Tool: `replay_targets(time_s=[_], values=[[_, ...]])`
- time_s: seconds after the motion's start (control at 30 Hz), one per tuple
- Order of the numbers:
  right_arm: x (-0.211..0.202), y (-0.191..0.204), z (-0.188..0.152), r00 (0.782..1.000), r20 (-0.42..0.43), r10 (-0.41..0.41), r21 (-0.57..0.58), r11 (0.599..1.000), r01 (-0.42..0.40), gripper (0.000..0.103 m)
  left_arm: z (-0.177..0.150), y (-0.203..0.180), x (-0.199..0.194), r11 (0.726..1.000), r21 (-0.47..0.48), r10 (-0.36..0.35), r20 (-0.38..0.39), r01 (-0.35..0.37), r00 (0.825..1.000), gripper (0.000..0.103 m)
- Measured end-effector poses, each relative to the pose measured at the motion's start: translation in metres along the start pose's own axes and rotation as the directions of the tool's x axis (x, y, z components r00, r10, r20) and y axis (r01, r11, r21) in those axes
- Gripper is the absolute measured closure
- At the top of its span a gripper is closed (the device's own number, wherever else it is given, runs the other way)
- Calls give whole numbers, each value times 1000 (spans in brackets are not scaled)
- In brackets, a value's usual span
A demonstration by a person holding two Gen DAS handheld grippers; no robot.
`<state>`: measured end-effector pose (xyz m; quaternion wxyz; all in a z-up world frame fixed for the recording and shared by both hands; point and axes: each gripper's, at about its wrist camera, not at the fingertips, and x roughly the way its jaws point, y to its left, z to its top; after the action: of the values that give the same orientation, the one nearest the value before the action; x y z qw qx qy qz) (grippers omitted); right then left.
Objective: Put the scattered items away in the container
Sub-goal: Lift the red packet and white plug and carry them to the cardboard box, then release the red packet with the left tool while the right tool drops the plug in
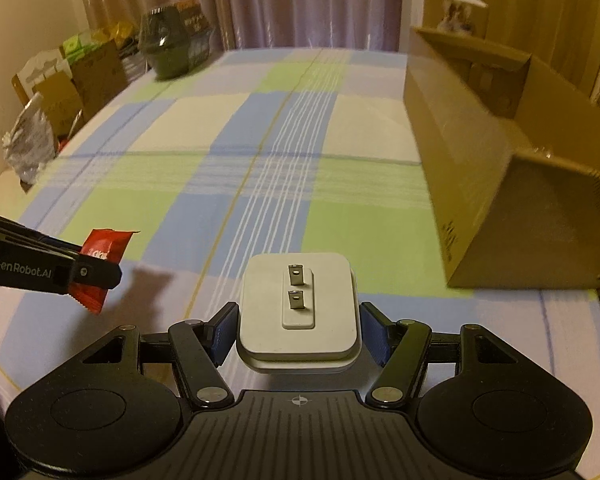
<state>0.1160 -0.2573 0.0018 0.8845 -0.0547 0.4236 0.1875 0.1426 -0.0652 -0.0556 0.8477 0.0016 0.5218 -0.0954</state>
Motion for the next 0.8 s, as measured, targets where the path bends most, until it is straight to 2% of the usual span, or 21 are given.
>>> replay_targets(time_s=[0.2,0.37,0.57,0.8], values=[[-33,-17,19,997,73,-38,37,999,36,36,22,-26,-23,998,48,-43,47,40,998,78],[-63,-43,45,983,153,-100,73,993,90,36,45,-61,-36,992,85,-104,87,97,991,78],[-92,-93,75,960,220,-175,109,982,154,36,82,-112,-45,974,120,-205,121,191,971,78],[-100,-152,98,943,227,-245,136,966,218,36,129,-172,-48,949,188,-283,152,253,947,78]])
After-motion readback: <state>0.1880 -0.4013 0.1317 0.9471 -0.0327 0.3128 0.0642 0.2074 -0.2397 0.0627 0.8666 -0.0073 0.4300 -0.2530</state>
